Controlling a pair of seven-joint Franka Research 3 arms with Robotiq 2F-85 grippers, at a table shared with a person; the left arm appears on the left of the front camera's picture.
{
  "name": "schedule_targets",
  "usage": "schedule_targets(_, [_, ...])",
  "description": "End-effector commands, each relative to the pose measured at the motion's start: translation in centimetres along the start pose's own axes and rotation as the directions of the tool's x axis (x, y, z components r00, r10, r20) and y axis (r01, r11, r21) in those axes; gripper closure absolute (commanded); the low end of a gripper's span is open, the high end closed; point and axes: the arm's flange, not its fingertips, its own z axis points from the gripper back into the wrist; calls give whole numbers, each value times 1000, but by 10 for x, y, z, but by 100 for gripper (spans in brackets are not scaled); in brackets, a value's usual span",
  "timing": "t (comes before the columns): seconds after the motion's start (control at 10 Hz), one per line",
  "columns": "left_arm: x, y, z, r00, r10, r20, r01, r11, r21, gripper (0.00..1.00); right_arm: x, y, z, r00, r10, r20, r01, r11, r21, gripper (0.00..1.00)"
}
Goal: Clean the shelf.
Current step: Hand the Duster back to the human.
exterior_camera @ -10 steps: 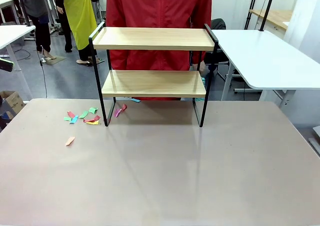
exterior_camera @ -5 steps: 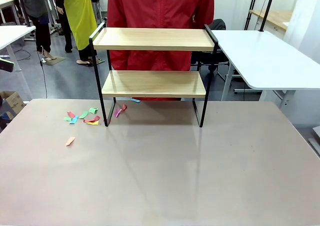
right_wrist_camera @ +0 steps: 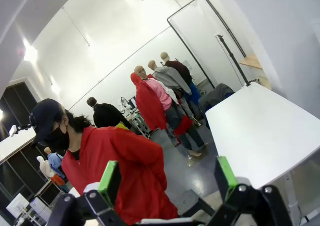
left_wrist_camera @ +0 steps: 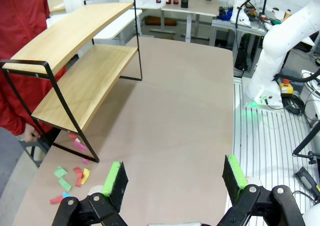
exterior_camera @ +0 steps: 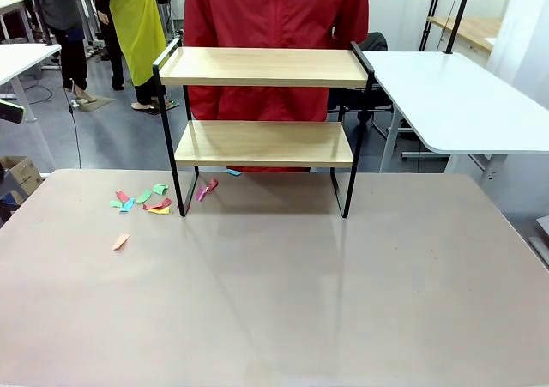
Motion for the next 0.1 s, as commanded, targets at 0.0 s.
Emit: schedule_targets(0.0, [2, 0, -2, 1000, -18, 22, 18, 1000, -3, 0, -3, 0, 2, 1000, 28, -3, -28, 1000, -5, 0])
